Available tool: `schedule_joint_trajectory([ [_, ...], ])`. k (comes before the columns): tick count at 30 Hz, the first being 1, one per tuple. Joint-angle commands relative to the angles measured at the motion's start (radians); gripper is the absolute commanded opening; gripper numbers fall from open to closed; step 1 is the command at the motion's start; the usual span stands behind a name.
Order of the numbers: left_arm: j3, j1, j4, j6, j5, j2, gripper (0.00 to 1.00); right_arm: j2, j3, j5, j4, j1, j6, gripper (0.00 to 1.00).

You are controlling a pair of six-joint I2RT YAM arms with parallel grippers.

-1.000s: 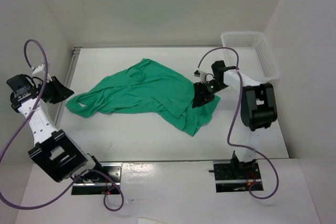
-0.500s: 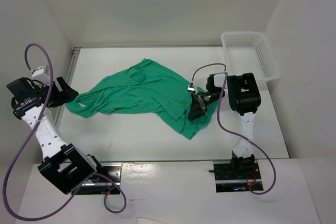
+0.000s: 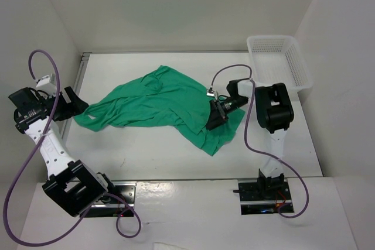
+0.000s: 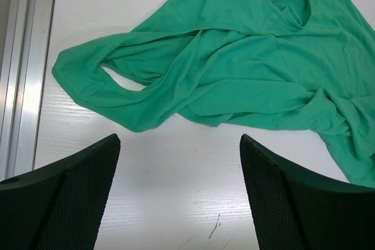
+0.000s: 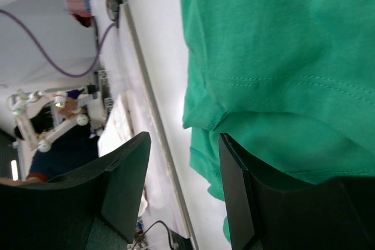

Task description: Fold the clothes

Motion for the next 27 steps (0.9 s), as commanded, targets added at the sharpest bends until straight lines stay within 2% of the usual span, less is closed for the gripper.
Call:
schedule_joint_trajectory([
  [1,-0.004,-0.002,0.030,-0.003,-0.003,-0.025,0.89,-0.079,-0.034,0.085,0.186,0.043,0.155,0.58],
  [7,-0.013,-0.002,0.040,-0.003,-0.014,-0.034,0.89,-0.099,-0.034,0.239,0.217,0.086,0.227,0.58],
  [13,-0.013,-0.002,0.040,-0.003,-0.014,-0.034,0.90,-0.151,-0.056,0.489,0.267,0.166,0.293,0.58],
  [17,-0.013,-0.011,0.040,-0.003,-0.023,-0.043,0.90,-0.166,-0.088,0.639,0.287,0.213,0.304,0.52],
  [21,-0.022,-0.020,0.049,-0.003,-0.032,-0.052,0.90,-0.176,-0.109,0.759,0.287,0.236,0.304,0.33],
  [22,-0.022,-0.020,0.049,-0.003,-0.032,-0.052,0.90,-0.176,-0.110,0.779,0.287,0.236,0.292,0.22],
  [24,-0.022,-0.020,0.058,-0.012,-0.042,-0.052,0.90,-0.176,-0.110,0.857,0.287,0.236,0.278,0.10],
  [27,-0.022,-0.031,0.058,-0.012,-0.042,-0.052,0.90,-0.186,-0.133,0.976,0.319,0.236,0.243,0.03],
])
